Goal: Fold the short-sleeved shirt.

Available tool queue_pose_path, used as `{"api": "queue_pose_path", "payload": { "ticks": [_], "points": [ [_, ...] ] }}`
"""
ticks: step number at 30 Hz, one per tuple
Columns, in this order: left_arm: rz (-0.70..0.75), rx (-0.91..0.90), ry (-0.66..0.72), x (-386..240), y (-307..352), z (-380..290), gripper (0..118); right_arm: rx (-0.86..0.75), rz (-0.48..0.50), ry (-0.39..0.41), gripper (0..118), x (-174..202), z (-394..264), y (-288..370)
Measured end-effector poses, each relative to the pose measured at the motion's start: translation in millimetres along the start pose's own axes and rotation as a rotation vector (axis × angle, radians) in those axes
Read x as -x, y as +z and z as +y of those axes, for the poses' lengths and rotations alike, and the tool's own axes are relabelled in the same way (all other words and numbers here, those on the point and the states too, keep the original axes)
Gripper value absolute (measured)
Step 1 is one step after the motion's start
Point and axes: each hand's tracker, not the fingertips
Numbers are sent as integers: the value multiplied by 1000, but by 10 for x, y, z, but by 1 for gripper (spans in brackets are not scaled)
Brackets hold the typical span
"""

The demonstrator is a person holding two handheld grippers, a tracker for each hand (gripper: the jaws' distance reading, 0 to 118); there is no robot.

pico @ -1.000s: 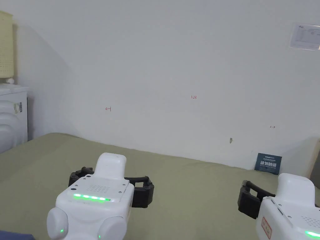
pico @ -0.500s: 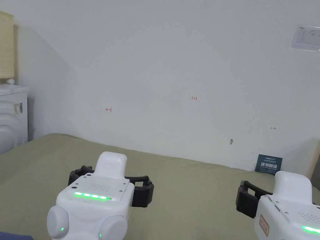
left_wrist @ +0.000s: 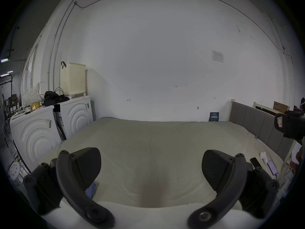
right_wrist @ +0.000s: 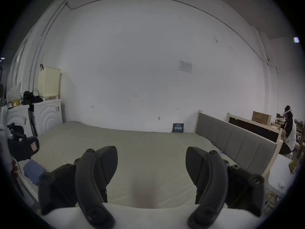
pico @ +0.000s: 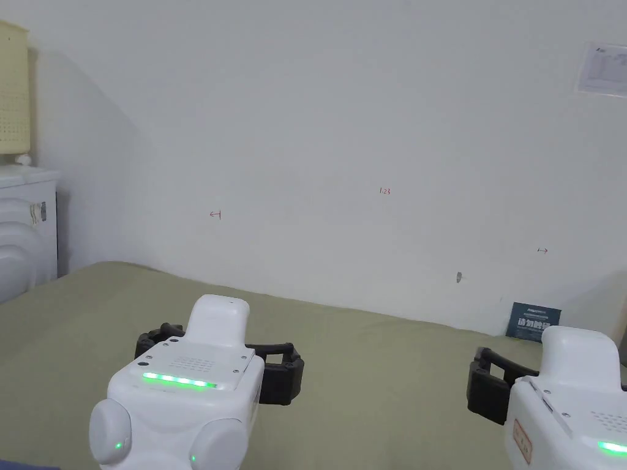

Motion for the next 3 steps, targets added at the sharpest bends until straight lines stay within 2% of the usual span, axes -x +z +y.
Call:
{"api": "queue_pose_path", "payload": {
  "ticks": [2, 3],
  "points": [
    [-1, -1, 4, 0, -26, 10, 118, 8, 93, -63, 90, -7, -21, -12],
    [-2, -2, 9, 0, -35, 12, 118, 6, 106, -75, 90, -9, -35, -23]
  ]
}}
